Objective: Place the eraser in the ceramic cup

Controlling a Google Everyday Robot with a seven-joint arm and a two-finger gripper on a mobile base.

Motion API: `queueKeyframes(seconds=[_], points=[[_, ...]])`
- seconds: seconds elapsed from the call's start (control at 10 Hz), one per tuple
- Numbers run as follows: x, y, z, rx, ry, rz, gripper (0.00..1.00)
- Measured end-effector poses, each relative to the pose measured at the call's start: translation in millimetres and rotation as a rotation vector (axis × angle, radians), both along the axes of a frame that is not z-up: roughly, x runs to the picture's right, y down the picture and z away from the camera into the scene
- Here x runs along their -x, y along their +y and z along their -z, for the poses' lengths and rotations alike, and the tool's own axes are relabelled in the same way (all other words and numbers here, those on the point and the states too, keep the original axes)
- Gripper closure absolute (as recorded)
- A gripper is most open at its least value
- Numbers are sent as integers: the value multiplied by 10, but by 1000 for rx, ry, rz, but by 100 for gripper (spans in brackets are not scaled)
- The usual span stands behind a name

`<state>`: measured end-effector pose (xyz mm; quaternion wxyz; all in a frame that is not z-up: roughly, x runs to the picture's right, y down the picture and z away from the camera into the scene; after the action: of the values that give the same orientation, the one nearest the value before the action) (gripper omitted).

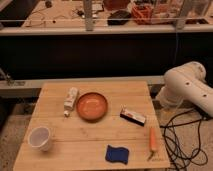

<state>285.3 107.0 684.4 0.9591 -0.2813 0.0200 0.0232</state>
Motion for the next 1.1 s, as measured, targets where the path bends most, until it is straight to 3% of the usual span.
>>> queueKeyframes(seconds=[0.9,1.1], points=[[16,9,-19,-1,1,-7,20],[220,37,-147,-2,0,-27,20]])
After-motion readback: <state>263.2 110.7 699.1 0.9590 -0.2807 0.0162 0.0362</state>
